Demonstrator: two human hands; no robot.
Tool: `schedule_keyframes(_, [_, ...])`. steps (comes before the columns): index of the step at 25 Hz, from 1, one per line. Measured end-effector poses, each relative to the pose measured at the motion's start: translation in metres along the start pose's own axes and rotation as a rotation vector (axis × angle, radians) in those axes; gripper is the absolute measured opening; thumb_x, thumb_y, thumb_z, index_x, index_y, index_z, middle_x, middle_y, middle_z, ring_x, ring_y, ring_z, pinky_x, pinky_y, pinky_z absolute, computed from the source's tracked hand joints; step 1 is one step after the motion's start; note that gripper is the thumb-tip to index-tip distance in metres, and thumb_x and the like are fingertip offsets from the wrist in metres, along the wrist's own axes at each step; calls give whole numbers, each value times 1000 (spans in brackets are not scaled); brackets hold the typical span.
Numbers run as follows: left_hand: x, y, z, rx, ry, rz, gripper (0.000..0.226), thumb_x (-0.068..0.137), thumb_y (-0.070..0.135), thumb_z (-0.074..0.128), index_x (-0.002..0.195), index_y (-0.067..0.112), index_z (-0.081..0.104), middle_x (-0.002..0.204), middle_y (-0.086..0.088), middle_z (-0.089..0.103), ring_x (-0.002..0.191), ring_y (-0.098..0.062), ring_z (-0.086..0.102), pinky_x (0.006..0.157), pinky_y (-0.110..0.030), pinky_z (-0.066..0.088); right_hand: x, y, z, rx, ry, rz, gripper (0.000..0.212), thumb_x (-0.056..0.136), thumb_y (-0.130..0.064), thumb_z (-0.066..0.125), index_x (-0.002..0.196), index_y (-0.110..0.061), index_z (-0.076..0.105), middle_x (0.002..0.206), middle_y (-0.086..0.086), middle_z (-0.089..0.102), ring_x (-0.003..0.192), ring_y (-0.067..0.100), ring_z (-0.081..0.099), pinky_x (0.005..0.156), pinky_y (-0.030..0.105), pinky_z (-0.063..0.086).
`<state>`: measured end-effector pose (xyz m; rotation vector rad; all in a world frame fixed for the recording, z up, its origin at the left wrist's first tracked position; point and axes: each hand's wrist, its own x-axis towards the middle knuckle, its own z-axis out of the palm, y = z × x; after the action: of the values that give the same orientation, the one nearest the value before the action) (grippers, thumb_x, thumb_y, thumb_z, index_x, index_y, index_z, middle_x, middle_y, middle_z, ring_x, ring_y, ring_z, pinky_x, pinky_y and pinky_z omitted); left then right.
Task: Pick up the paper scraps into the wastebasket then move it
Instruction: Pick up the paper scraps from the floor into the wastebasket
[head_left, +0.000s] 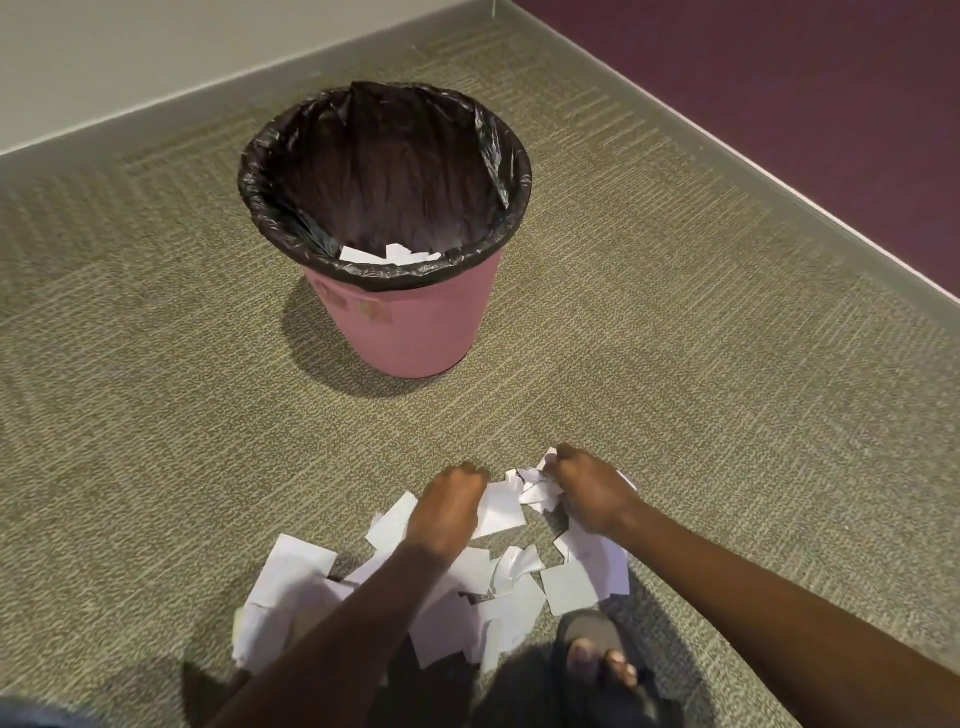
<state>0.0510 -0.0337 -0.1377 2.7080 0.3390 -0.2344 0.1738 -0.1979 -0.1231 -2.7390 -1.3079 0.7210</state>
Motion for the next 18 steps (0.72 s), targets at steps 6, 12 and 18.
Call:
schedule_keyframes(6, [17, 4, -42, -216, -19, -88, 35, 85, 4, 62, 61, 17, 42, 69, -5, 61, 69, -24, 64, 54, -30, 41, 4, -1, -35, 222, 73, 4, 21, 81, 11, 59, 95, 6, 73, 99, 18, 69, 94, 29, 66, 78, 41, 56])
schedule_keyframes(12, [20, -11, -112, -437, 65, -104, 43, 77, 12, 78, 53, 12, 42, 58, 3, 34, 53, -13, 29, 52, -25, 30, 1, -13, -96, 565, 175, 135, 30, 83, 9, 65, 108, -5, 74, 113, 8, 71, 76, 15, 72, 61, 18, 56])
schedule_keyframes(18, [-13, -23, -204, -616, -52, -77, 12, 74, 9, 82, 84, 6, 75, 84, -5, 76, 67, -24, 72, 54, -40, 59, -6, -36, -168, 909, 277, 129, 26, 82, 6, 69, 99, -12, 76, 94, 8, 75, 65, 22, 70, 59, 38, 62])
